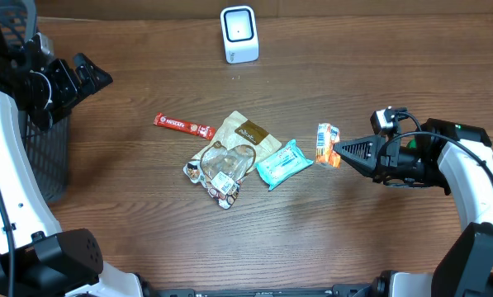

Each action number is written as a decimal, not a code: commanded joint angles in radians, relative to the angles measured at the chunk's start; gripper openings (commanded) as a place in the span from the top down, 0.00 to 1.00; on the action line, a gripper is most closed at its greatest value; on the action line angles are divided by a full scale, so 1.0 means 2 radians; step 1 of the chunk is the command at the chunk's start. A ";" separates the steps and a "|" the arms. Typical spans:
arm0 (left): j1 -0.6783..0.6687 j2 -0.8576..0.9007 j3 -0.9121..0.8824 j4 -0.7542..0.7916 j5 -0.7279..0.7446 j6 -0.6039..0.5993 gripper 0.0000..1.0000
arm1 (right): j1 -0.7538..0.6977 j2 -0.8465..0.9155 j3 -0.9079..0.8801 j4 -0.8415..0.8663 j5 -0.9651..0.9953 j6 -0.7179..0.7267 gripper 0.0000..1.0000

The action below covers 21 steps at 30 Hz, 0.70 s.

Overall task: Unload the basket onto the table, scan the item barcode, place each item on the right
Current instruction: 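Carry the Kleenex pack with the right gripper toward the scanner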

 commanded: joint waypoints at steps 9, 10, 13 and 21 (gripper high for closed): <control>-0.003 0.001 -0.001 0.002 0.000 -0.003 0.00 | -0.001 -0.005 0.006 0.019 -0.018 -0.039 0.96; -0.003 0.001 -0.001 0.002 0.000 -0.003 0.00 | -0.001 -0.005 0.006 0.029 -0.016 -0.039 0.96; -0.003 0.001 -0.001 0.002 0.000 -0.003 0.00 | -0.001 -0.005 0.006 0.063 0.005 -0.039 0.96; -0.006 0.001 -0.001 0.002 0.000 -0.003 0.00 | -0.001 -0.004 0.006 0.180 0.130 -0.035 0.96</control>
